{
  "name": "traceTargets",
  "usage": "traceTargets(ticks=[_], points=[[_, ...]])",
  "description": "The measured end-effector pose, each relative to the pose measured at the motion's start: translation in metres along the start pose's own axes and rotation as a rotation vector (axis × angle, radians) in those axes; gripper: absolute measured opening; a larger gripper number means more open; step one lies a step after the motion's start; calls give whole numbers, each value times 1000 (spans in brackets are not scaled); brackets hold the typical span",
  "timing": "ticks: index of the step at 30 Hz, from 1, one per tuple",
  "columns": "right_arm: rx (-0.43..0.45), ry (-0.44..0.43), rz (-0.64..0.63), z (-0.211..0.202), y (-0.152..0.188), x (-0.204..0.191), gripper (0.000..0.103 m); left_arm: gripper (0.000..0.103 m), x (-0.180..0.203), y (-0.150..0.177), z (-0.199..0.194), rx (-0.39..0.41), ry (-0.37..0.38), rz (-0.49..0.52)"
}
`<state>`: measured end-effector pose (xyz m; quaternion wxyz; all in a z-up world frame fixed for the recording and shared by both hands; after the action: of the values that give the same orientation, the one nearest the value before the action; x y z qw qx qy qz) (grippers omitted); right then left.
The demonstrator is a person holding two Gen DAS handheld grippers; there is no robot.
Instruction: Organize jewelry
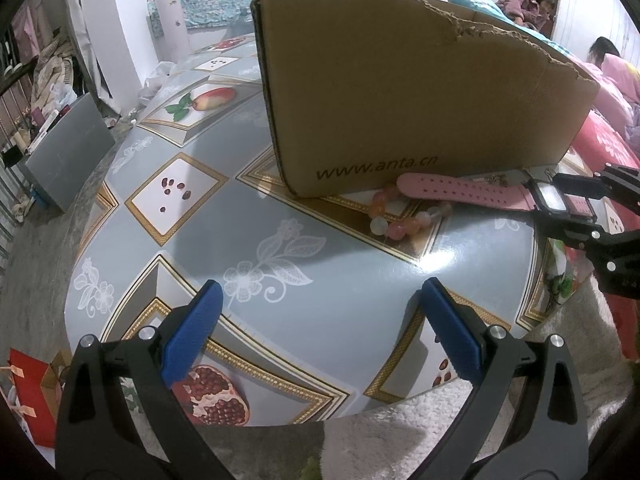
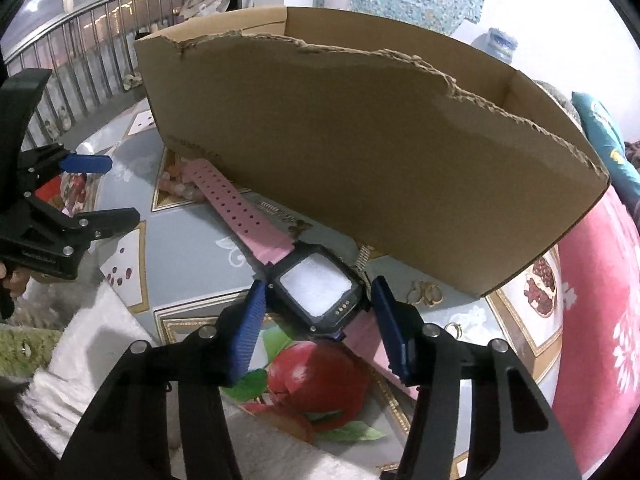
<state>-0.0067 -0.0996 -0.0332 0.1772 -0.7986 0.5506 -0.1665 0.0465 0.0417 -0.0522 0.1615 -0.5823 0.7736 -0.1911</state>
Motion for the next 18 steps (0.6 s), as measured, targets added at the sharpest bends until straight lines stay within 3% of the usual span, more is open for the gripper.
traceTargets(ticks=[6, 9, 11, 18], points=[[-1, -5, 25, -8, 3, -1, 53, 96, 0, -3, 0, -23, -13, -5], [7, -1, 37, -14, 4, -5, 39, 96, 1, -9, -19, 61, 7, -38], [11, 19, 36, -17, 6, -10, 36, 96, 7, -14, -30, 105, 38, -35], [31, 5, 69, -24, 13, -3, 37, 96, 61, -31, -30, 134, 90, 90]])
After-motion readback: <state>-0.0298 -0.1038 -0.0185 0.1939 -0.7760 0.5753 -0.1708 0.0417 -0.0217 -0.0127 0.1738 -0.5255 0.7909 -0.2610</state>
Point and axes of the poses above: each gripper's, at about its wrist camera, not at the fingertips, and z roughly the way its jaws point, x to its right, y to its underside, the point moved 3 cm from there along z, roughly the way its jaws point, and after that the axes turned 7 degrees about -x, right-handed, at the moved point
